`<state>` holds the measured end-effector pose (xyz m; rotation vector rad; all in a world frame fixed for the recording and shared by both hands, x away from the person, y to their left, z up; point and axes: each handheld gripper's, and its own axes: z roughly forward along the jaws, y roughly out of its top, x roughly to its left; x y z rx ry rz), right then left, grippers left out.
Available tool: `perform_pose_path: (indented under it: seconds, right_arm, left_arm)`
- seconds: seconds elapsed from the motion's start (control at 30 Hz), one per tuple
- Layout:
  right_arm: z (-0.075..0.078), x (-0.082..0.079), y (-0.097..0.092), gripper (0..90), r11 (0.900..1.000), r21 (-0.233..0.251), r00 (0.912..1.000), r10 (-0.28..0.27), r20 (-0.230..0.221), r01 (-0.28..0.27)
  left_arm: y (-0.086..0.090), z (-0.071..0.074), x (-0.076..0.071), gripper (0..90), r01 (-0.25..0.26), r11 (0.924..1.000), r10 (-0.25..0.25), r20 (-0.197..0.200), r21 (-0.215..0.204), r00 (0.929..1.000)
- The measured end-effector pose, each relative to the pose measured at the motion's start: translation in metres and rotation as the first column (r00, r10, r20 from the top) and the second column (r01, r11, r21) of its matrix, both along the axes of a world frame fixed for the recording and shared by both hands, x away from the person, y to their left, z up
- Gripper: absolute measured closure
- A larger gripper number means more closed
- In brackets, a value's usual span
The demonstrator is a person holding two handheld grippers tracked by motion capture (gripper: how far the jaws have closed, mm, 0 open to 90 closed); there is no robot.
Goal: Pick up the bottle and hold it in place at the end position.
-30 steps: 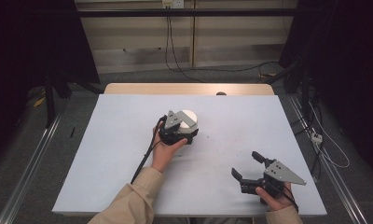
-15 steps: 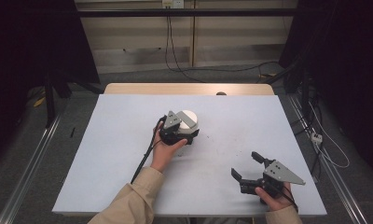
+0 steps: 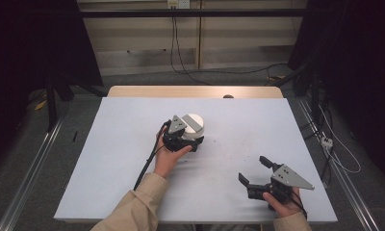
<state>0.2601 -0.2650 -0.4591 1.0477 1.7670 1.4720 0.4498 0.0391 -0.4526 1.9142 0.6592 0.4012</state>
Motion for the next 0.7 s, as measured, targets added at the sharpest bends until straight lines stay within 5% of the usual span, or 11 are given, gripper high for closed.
perform_pose_path:
  seconds: [0.3,0.7]
  right_arm:
    - [0.0003,0.0018,0.0027,3.1,1.0000,-0.004,1.0000,0.003,-0.002,-0.003]
    - [0.0013,0.0097,0.0054,3.2,1.0000,-0.003,0.9992,-0.005,-0.039,0.005]
  left_arm:
    - [0.0077,-0.0060,-0.0024,10.9,-0.017,0.9998,0.017,-0.010,-0.010,0.9998]
    - [0.0054,-0.0062,-0.0053,18.4,-0.001,1.0000,0.001,0.025,0.001,0.9997]
